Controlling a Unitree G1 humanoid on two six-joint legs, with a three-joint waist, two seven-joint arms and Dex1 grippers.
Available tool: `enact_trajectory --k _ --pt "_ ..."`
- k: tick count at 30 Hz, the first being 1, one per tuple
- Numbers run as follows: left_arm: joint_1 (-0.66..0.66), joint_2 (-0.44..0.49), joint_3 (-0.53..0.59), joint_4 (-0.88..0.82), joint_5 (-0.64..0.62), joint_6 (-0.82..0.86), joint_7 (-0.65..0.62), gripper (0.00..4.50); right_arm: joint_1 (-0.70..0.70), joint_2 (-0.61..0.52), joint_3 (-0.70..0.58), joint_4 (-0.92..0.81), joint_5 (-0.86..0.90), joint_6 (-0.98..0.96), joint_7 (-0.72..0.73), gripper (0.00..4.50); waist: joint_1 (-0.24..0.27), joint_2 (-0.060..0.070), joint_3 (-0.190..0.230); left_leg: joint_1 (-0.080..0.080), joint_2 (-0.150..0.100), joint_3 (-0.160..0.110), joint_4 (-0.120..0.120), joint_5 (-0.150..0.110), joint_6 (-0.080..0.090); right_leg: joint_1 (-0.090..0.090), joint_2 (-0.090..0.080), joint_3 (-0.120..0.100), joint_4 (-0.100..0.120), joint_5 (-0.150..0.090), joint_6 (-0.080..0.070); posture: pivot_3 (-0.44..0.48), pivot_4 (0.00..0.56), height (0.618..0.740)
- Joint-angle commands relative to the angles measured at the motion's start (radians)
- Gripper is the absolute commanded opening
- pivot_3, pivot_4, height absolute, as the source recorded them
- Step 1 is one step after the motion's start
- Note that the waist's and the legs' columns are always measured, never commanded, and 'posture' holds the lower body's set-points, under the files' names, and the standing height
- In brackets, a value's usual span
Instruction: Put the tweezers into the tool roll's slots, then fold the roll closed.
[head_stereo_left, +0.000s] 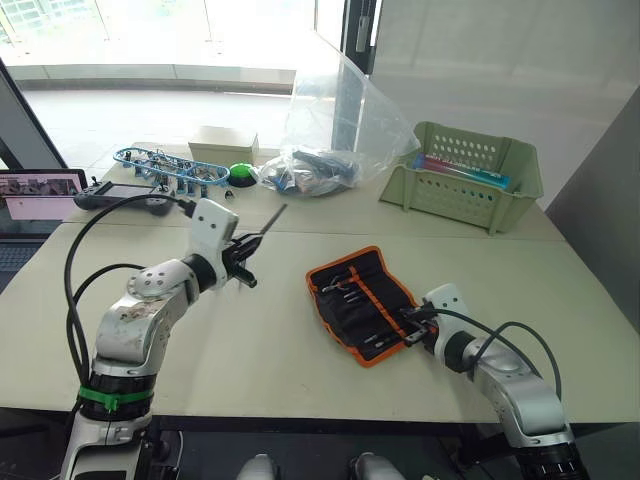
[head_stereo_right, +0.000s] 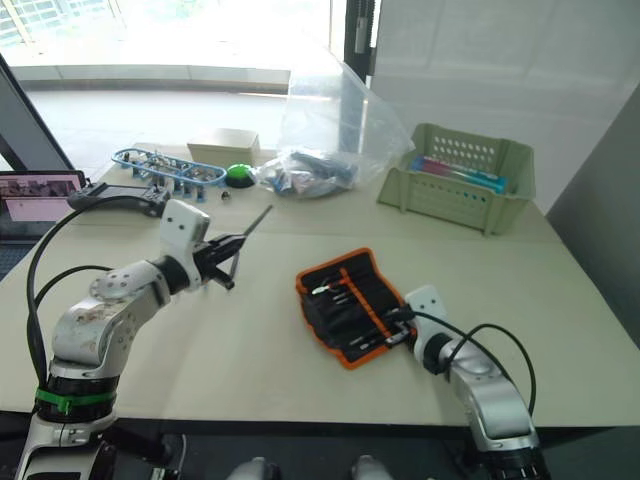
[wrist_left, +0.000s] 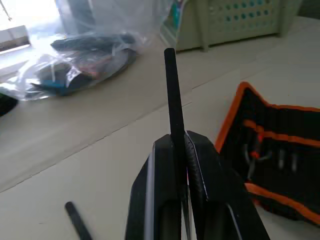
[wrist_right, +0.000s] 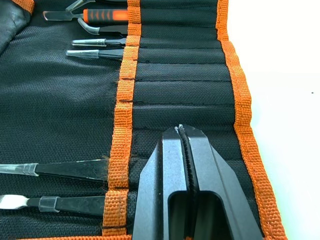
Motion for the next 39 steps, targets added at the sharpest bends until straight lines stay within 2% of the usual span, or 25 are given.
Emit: enact_trajectory --k 1,4,9,17,24,39 --pt "-0.076 0.020 -0.078 -0.014 -0.041 0.073 -0.089 0.03 0.044 -0.004 0.029 0.047 -0.013 0.072 -0.006 0.00 0.000 0.000 0.000 0.000 0.000 0.000 0.000 0.000 0.000 0.000 0.000 0.000 0.000 0.000 0.000 0.000 0.150 0.740" --pt "-0.132 0.057 -0.180 0.005 -0.043 0.165 -0.160 0.03 0.075 -0.008 0.027 0.011 -0.007 0.078 -0.008 0.00 0.002 0.000 0.000 0.000 0.000 0.000 0.000 0.000 0.000 0.001 0.000 0.000 0.000 0.000 0.000 0.000 0.150 0.740" --pt "-0.218 0.083 -0.296 0.034 -0.026 0.268 -0.201 0.03 0.117 -0.009 0.026 -0.054 0.000 0.070 -0.008 0.00 0.003 0.000 0.000 0.000 -0.001 -0.002 0.000 0.000 0.000 0.001 0.000 0.000 0.000 -0.002 0.001 0.000 0.150 0.740" --pt "-0.331 0.062 -0.508 0.118 0.053 0.295 -0.270 0.03 0.167 0.029 0.050 -0.056 -0.016 0.084 -0.046 0.00 0.000 0.000 0.000 0.000 -0.001 -0.003 0.000 0.000 0.000 0.001 0.001 -0.001 0.000 -0.003 -0.001 0.000 0.150 0.740" --pt "-0.400 0.004 -0.586 0.221 0.129 0.291 -0.263 0.03 0.158 0.048 0.051 -0.048 -0.017 0.096 -0.070 0.00 0.000 -0.001 0.000 0.001 -0.001 -0.003 0.000 0.000 0.000 0.001 0.001 0.000 0.001 -0.003 -0.001 0.000 0.150 0.740" --pt "-0.399 -0.104 -0.622 0.324 0.242 0.219 -0.244 0.03 0.168 0.061 0.057 -0.091 -0.010 0.104 -0.102 0.00 -0.002 -0.001 0.000 0.001 -0.001 -0.004 0.000 0.000 0.000 0.001 0.001 0.000 0.002 -0.003 -0.001 0.000 0.150 0.740"
